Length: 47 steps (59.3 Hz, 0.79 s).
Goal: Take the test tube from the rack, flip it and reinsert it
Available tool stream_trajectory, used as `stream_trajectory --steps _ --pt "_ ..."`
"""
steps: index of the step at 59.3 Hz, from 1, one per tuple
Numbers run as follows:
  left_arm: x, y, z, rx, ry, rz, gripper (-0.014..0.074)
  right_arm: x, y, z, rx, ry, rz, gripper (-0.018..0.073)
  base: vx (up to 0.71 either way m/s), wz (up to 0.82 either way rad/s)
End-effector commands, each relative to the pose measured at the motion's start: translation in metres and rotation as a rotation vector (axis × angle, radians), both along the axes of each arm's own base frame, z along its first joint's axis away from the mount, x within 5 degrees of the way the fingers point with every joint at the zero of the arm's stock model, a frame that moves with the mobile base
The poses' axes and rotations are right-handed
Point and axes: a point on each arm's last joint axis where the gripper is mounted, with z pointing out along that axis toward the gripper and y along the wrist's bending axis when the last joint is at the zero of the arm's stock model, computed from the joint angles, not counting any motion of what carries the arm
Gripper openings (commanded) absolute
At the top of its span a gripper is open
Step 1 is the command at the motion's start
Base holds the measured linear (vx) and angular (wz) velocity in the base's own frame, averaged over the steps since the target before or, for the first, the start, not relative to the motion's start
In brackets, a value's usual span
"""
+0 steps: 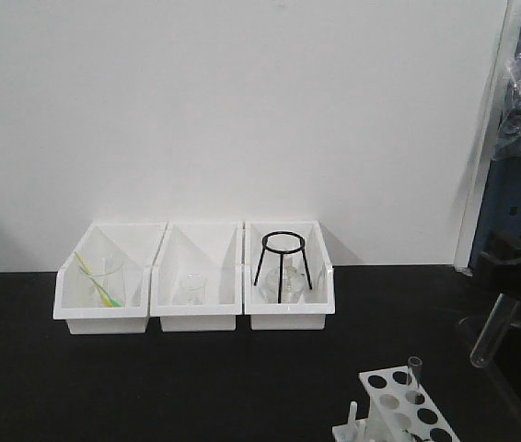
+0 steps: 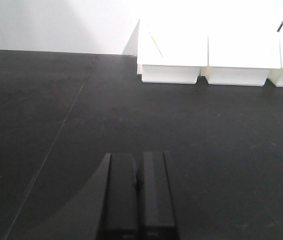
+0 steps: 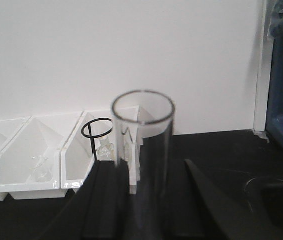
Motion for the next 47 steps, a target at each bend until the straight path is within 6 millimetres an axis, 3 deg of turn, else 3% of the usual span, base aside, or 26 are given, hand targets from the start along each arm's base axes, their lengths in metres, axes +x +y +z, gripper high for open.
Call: stream_trajectory --steps 1,15,22,33,47 --pt "0.0 -0.001 0.007 -0.001 -0.088 -0.012 -0.0006 -0.004 0.005 0.012 0.019 -0.086 0.06 -0.0009 0.0 0.0" --pt "0.0 -0.001 0.007 -0.001 -0.088 -0.012 -0.0006 -0.01 0.018 -0.031 0.039 -0.081 0.214 -0.0009 0.0 0.0" --pt "0.0 -0.001 0.007 -0.001 -0.088 -0.012 -0.0006 -0.009 0.014 -0.046 0.012 -0.071 0.224 -0.0009 0.0 0.0" --pt "0.0 -0.001 0.007 -0.001 -0.088 -0.012 -0.0006 -0.004 0.008 -0.055 -0.004 -0.133 0.255 -0.0009 0.0 0.0" --pt "0.0 -0.001 0.007 -0.001 -0.088 -0.012 -0.0006 0.014 0.015 -0.074 -0.018 -0.126 0.328 -0.0009 0.0 0.0"
